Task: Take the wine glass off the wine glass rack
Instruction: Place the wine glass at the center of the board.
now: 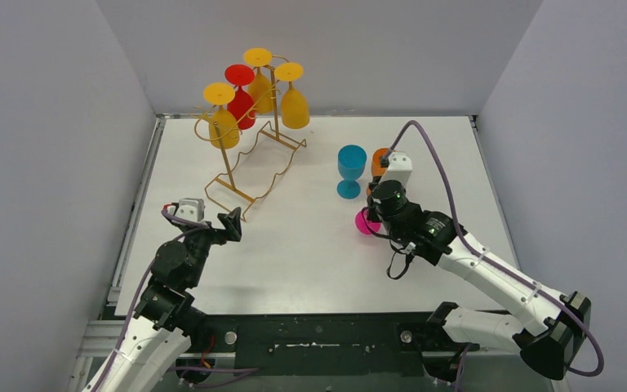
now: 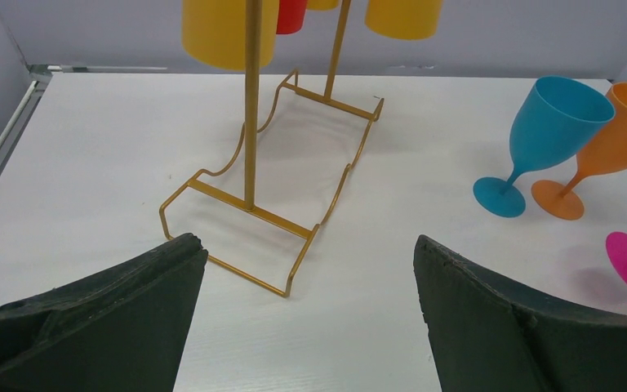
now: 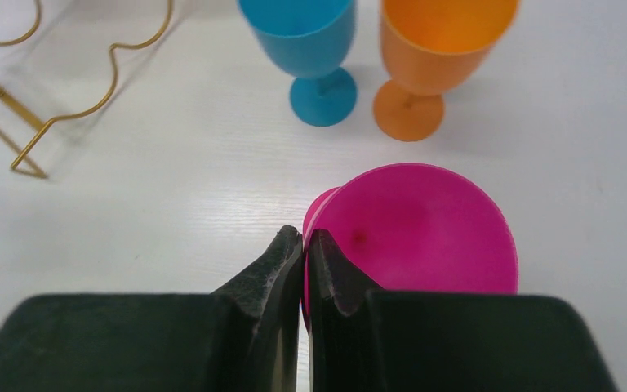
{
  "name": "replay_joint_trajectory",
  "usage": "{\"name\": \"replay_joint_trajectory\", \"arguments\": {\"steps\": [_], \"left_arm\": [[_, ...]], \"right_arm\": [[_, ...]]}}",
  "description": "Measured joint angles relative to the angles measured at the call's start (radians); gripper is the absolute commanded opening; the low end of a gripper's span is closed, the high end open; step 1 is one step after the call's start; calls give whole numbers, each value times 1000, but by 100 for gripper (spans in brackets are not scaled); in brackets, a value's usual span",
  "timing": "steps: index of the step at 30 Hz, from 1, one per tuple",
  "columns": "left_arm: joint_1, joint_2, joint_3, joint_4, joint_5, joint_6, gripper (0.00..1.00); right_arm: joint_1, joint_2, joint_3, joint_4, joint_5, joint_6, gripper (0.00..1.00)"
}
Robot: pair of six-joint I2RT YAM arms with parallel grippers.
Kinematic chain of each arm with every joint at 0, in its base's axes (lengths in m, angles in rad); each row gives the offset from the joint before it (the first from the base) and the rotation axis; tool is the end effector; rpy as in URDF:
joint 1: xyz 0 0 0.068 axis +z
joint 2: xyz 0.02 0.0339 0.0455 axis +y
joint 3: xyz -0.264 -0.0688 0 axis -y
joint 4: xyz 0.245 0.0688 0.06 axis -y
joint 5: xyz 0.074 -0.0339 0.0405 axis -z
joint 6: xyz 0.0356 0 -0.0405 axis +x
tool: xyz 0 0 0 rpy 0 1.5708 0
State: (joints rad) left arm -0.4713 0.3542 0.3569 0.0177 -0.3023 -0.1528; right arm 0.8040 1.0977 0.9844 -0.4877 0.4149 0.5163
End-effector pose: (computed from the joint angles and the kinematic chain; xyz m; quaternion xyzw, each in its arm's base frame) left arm 0.1164 -0.0474 0.2679 0.0035 0.7002 -0.1165 0.7044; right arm 0.1753 0.1613 0.3202 -0.0291 0.8706 0.1358 0.4720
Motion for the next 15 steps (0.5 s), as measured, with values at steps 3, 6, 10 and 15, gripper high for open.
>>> {"name": "replay_joint_trajectory", "arguments": {"steps": [3,6,10,15], "left_arm": [[0,0,0,0,4,0,97],[0,0,0,0,5,0,97],[0,0,0,-2,7,1,97],[0,0,0,-10,8,1,98]], "right_arm": [[-69,-26,-3,-43,50,26,0],[-181,-28,-7,-63,57,32,0],[-307,-26,-33,-65,41,26,0],[-381,1,-36,-46,-22,16,0]]}}
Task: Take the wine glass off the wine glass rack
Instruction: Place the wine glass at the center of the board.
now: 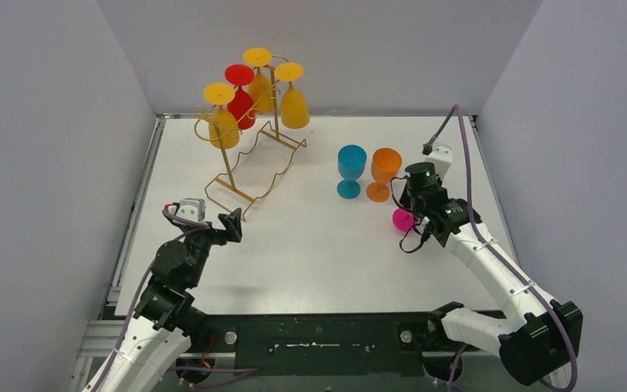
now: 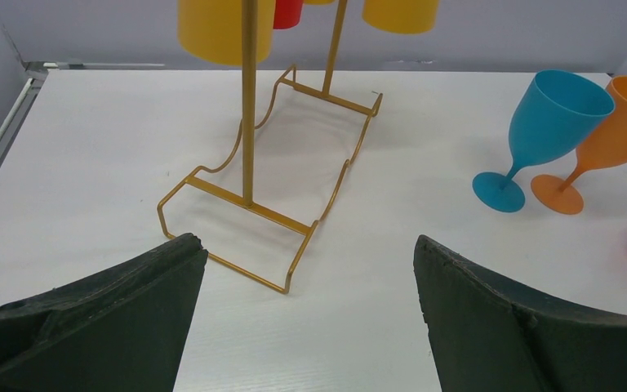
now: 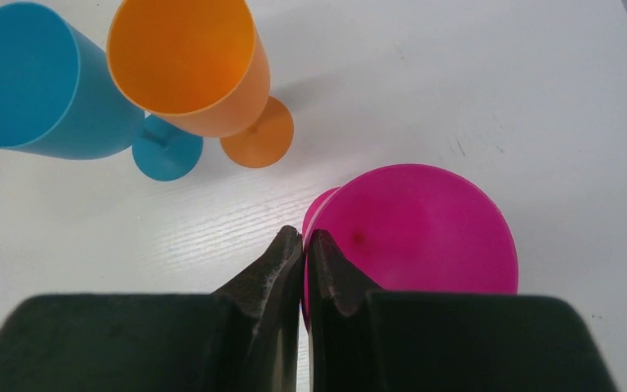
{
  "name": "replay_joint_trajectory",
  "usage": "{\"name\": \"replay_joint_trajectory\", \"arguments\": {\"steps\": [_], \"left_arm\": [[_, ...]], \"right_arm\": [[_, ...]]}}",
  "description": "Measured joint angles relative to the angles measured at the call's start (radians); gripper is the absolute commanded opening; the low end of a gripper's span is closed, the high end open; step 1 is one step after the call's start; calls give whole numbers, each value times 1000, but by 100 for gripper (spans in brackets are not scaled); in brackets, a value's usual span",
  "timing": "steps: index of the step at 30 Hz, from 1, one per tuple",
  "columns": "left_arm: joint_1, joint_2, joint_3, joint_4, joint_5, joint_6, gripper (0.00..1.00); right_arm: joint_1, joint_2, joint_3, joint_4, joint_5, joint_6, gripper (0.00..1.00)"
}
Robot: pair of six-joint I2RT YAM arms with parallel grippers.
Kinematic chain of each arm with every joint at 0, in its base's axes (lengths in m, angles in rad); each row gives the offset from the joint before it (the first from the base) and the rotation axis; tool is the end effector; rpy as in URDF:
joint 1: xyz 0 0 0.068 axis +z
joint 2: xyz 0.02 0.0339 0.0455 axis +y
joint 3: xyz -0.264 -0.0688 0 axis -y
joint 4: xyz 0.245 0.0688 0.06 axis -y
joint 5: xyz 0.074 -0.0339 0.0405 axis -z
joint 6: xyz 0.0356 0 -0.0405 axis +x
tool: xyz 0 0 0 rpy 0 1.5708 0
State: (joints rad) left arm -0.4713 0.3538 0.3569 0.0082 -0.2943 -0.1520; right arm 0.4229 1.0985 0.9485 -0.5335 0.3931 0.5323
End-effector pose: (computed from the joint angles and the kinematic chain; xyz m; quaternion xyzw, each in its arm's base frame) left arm 0.1163 -0.0477 0.2669 0.0076 0.7032 -0.1176 0.7011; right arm 0.2190 0.0836 0.3038 0.1321 0.8799 0.0369 0.4549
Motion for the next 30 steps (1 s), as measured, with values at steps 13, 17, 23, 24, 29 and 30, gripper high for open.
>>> {"name": "replay_joint_trajectory", "arguments": {"steps": [13,17,23,24,29,30], "left_arm": [[0,2,0,-6,4,6,97],[0,6,0,-6,8,6,97],[0,13,0,-7,11,7,97],[0,13,0,-7,11,7,97],[0,16,0,-8,11,8,97],[0,16,0,-8,11,8,97]], "right_arm": [[-4,174,35,69,-80,-69,0],[1,193,41,93,-101,-101,0],[35,248,66,130,-103,-145,0],[40,255,67,134,-103,-151,0],[66,285,82,143,-89,-171,0],[70,290,84,145,-85,-174,0]]}}
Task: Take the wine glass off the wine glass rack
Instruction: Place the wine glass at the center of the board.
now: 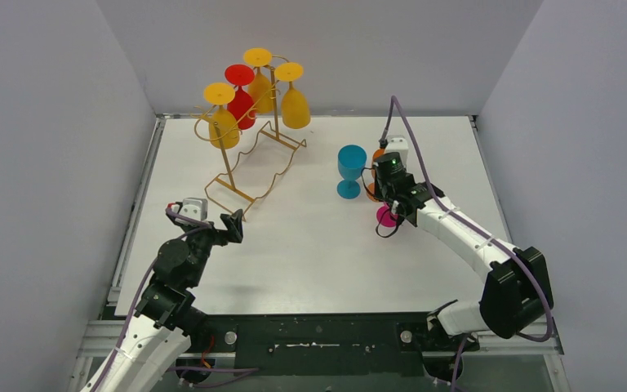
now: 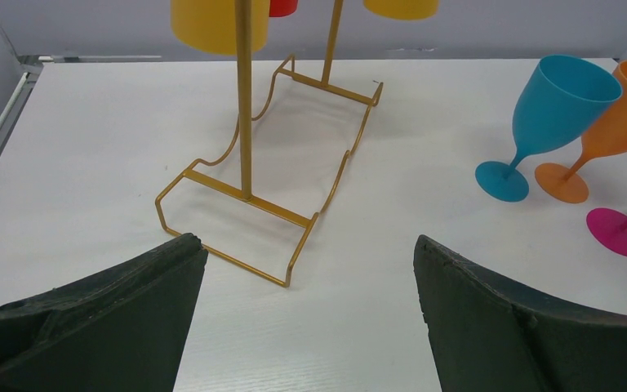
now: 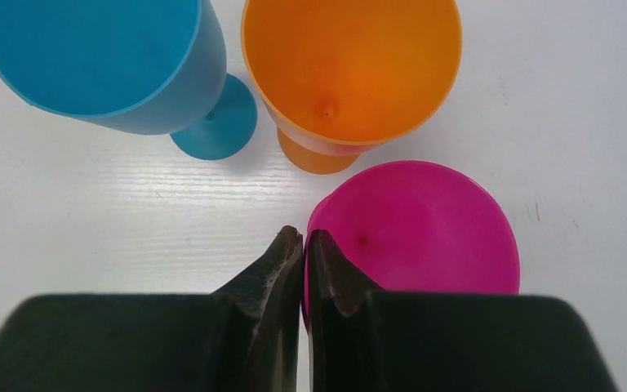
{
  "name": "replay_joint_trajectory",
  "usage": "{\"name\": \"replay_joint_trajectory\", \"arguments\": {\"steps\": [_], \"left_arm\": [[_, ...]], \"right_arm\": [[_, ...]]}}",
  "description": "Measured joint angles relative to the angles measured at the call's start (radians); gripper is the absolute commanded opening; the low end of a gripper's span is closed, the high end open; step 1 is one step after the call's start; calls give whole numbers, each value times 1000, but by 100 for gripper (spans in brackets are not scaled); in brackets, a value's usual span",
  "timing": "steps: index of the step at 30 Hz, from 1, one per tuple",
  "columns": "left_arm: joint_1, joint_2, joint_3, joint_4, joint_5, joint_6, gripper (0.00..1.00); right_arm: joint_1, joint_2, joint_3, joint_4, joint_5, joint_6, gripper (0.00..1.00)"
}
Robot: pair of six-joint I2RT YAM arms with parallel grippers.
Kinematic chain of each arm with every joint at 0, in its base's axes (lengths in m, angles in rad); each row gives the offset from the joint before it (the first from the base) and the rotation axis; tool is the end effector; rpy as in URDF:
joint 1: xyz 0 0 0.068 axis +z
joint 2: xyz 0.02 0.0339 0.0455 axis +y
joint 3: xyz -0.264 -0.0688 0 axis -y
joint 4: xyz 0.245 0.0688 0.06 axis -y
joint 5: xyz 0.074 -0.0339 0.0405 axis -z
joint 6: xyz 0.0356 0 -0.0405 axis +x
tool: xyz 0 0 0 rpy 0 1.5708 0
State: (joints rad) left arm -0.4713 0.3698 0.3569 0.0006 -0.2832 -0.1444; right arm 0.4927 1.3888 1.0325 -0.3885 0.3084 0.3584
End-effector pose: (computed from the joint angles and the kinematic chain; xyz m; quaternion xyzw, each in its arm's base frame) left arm 0.1184 -0.0492 0.2644 0.0168 0.7111 -0.1151 0.6934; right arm 0.2713 0.1334 0.2708 0.0008 0.9072 0.0356 0.4193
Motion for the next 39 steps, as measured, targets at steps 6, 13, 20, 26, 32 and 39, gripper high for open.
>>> {"name": "replay_joint_trajectory", "arguments": {"steps": [6,13,20,26,32,39], "left_arm": [[0,0,0,0,1,0,97],[0,3,0,-1,4,0,97],[0,5,0,0,5,0,97],[0,6,0,0,7,2,97],[0,7,0,-1,8,5,97],[0,8,0,0,11,10,97]], "right_arm": [[2,3,0,14,-4,-20,0],[2,23,13,30,-30,-40,0],[0,66,63,2,-39,-41,2],[0,65,67,-7,-39,-41,4],[0,65,93,-55,-53,-37,0],[0,62,100,-71,-66,-35,4]]}}
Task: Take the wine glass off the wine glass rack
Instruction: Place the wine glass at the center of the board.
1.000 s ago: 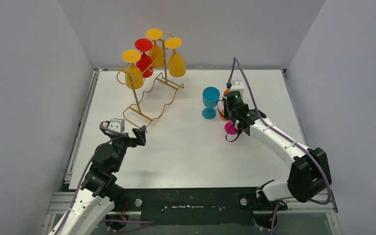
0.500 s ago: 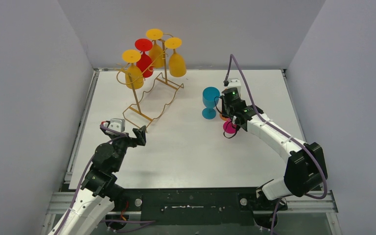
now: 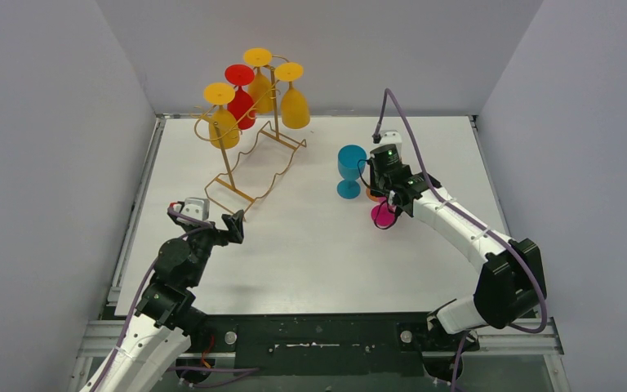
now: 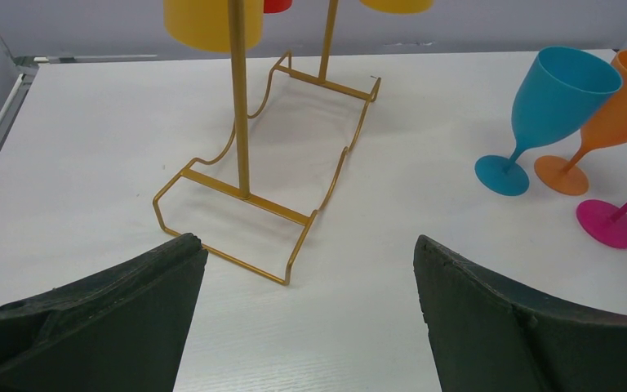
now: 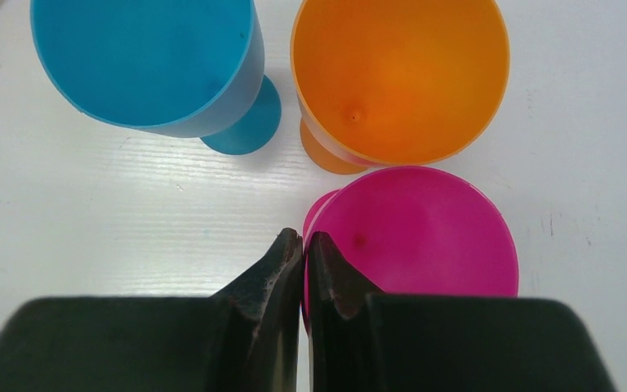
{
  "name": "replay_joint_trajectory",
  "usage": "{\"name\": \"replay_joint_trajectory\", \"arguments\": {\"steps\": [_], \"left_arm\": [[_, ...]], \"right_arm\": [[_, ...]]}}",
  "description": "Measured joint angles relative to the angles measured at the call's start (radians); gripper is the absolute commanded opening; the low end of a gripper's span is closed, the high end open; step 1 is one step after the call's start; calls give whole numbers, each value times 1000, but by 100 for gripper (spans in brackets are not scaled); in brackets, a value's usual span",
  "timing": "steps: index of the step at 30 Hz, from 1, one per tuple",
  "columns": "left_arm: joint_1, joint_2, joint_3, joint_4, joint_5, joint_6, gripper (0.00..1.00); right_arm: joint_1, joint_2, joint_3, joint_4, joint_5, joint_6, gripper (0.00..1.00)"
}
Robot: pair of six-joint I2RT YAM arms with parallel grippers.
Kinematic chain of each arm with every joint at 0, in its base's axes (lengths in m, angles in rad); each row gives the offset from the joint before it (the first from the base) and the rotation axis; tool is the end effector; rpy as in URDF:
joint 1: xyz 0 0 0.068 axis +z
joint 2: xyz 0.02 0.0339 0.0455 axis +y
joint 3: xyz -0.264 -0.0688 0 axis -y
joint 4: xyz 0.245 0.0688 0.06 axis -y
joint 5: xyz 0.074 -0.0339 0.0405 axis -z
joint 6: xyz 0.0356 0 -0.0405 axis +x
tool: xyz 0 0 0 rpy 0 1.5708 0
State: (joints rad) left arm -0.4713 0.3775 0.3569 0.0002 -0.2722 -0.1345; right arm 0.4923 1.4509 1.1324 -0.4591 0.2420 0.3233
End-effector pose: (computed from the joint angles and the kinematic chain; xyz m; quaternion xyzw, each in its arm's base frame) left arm 0.1193 -0.0501 0.2635 0.0250 0.7136 -0.1143 0.6907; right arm 0.2836 0.1424 0.2797 -0.0308 0.9163 0.0499 0.3962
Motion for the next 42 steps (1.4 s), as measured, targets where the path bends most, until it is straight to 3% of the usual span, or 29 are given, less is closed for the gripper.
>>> {"name": "replay_joint_trajectory", "arguments": {"steps": [20,24,34,42], "left_arm": [[0,5,0,0,13,8,97],[0,6,0,-1,14,7,97],[0,58,34,-56,14,-26,97],[0,113,69,-108,-2,-29,97]], "right_arm": [[0,-29,48,-45,-24,4,39],[0,-68,64,-47,-44,16,55],[-1,-113,74,106,-254,149,59],[-2,12,201,303,-402,303,59]]}}
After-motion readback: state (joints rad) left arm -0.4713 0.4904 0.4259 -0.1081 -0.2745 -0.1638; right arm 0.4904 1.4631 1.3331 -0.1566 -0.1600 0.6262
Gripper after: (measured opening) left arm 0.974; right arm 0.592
